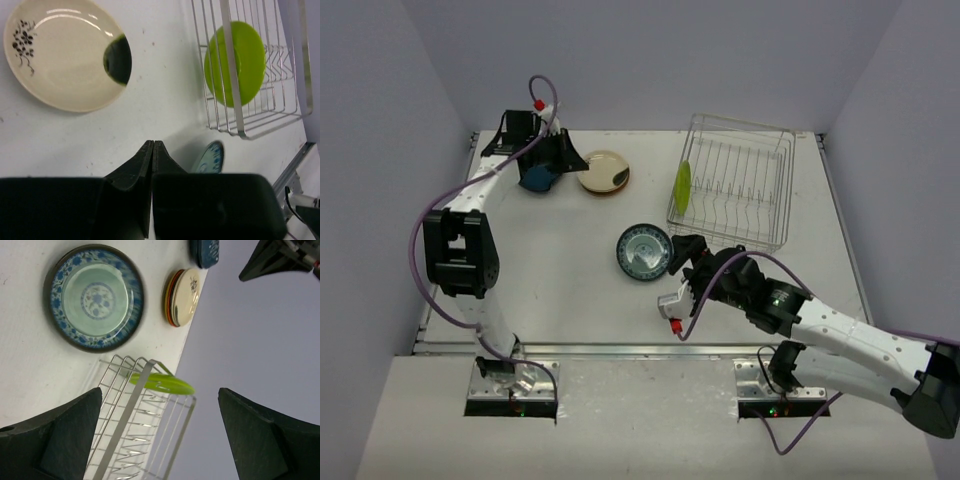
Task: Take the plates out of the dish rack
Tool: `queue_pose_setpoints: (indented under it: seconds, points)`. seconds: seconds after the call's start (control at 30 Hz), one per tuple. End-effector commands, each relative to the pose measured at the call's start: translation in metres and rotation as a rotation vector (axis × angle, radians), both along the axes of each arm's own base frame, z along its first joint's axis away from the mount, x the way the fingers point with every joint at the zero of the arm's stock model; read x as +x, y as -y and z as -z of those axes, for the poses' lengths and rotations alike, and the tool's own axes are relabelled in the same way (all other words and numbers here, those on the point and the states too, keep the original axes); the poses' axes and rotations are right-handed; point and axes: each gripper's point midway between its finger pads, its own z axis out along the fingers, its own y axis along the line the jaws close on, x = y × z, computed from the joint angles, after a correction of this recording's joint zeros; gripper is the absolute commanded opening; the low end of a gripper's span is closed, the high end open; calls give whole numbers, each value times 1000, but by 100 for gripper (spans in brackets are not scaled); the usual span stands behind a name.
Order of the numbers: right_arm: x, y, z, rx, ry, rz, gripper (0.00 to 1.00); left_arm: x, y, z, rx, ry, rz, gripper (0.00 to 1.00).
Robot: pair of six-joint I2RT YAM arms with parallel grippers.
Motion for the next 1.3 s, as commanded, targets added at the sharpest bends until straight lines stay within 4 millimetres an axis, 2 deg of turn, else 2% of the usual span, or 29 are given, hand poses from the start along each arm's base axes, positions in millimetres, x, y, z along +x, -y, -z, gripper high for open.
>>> queue_pose_setpoints:
  seconds: [0.0,0.07,0.1,0.17,0.3,0.37,0.47,0.67,0.77,0.9,1.07,1.27]
  points:
    - [8,4,-26,160,-137,183,99,22,3,15,-69,-46,-47,0]
    - [7,5,-30,178,-150,193,99,12,9,29,-97,-83,-10,0]
    - [6,6,-31,188,-162,201,99,3,11,36,-100,-92,9,4]
    - [5,8,-31,201,-182,218,99,-12,13,44,-96,-84,45,16]
    - [4,9,-29,235,-211,242,99,-47,27,47,-13,-29,134,56]
    - [5,8,-30,247,-223,259,99,-66,33,60,29,-47,158,64]
    - [7,7,-33,273,-249,291,99,-85,39,77,66,-89,178,65]
    - [8,8,-40,292,-261,312,99,-87,41,104,170,-127,151,61]
    - [9,9,-43,296,-256,316,99,-86,45,126,260,-162,135,59]
    - [9,10,-45,299,-254,323,99,-89,50,155,284,-232,169,55]
    - [8,13,-44,293,-250,323,99,-105,68,168,197,-288,294,47]
    - [8,11,-43,294,-250,314,99,-121,71,188,199,-341,354,32]
